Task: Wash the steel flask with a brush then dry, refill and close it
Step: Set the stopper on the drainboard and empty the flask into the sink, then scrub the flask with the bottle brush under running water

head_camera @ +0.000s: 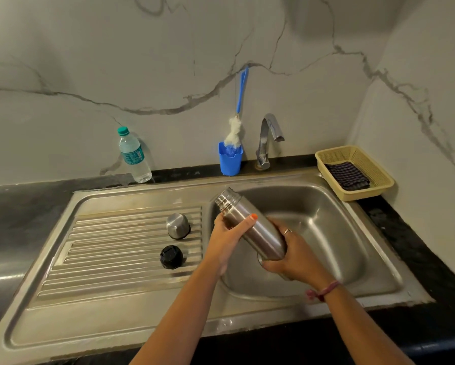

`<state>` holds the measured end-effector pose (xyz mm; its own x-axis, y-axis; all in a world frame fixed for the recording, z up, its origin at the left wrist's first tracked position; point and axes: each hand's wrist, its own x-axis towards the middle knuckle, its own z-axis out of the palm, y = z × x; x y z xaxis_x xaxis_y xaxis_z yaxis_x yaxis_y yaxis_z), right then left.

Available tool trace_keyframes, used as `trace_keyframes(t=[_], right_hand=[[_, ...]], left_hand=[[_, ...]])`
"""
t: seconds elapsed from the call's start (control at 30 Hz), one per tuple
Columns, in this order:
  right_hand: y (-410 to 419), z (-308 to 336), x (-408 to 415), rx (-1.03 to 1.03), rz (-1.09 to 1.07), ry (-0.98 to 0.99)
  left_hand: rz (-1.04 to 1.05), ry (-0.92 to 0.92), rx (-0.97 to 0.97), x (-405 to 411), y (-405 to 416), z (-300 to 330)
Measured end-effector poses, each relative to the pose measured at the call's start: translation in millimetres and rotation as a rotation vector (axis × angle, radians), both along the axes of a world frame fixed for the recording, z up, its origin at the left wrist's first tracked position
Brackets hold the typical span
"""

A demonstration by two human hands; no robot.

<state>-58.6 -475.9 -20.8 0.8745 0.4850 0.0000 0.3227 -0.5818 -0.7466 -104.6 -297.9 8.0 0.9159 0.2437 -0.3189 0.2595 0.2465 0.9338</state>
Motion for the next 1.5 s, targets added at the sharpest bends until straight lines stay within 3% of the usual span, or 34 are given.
trace_keyframes(t=[0.17,0.4,0.6,0.77,0.97,1.3,1.5], right_hand=[[26,3,-5,0.16,0.008,0.076],[39,33,27,-0.103,0.222,0.205],[45,98,85,-0.118,0.165,-0.002],[65,137,133,-0.032,0.074,-0.208],[103,169,188,-0.032,-0.041,-0.321],[164,172,247,0.186,-0.274,0.018],[189,164,267,0.654,-0.285,0.491]], left_hand=[[0.058,-0.041,-0.015,10,15,8],[0.059,-0.115,0.092,18,37,11],[0.052,-0.126,0.238,26,56,3],[0.064,-0.11,0.256,35,65,-3],[0.044,-0.101,0.287,44,70,-4],[0.048,-0.07,0.296,55,84,-15],[0.045,-0.047,0.269,59,89,-18]])
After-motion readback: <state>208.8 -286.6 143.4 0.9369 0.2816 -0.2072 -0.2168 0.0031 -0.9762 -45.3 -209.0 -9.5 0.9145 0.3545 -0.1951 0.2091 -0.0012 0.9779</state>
